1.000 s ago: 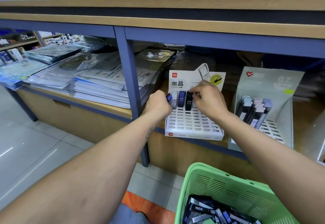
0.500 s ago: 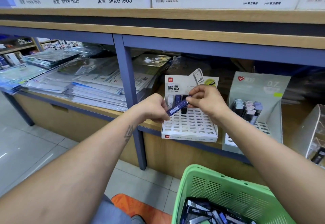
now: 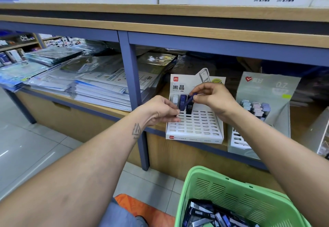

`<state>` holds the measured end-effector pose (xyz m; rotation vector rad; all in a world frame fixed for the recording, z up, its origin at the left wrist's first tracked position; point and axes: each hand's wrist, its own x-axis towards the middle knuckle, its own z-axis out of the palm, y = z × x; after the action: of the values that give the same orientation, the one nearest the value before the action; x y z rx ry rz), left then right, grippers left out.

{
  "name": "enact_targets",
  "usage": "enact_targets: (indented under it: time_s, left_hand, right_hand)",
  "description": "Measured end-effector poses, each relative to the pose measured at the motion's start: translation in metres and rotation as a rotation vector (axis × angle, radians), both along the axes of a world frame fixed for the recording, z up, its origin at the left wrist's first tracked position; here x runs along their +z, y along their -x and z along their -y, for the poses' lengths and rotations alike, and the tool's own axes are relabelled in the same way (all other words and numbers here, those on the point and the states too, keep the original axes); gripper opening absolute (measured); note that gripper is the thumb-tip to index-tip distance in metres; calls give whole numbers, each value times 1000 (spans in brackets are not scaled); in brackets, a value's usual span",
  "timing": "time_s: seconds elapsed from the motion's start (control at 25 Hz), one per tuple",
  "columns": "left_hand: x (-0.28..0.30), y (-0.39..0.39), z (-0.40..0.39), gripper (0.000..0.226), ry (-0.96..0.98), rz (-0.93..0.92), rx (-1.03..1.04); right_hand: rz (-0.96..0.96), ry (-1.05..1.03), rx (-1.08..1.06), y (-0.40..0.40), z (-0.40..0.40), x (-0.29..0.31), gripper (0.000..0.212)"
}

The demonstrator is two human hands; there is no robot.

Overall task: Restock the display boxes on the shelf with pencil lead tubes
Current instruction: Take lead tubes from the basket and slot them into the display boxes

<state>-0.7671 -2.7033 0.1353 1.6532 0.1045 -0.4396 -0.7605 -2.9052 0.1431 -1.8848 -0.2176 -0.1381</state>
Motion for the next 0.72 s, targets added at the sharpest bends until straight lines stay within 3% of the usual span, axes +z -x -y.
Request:
enact_targets:
  time_s: [0.28, 0.4, 0.48, 0.6, 0.72]
  left_hand:
    - [2, 0, 8, 24, -218, 171, 5]
    - [-4, -2, 10, 21, -617, 350, -81]
    - [-8, -5, 8, 17, -879, 482, -18]
    - [-15, -10, 4, 19, -918, 535, 69]
    - [-23, -12, 4, 25, -933, 567, 28]
  right_hand:
    - [13, -26, -87, -1, 1, -4, 21]
    - [62, 99, -107, -6, -2, -3, 20]
    - [177, 285, -163, -8, -5, 0, 17]
    - [338, 518, -175, -8, -16, -1, 14]
    - [370, 612, -176, -13, -23, -8, 14]
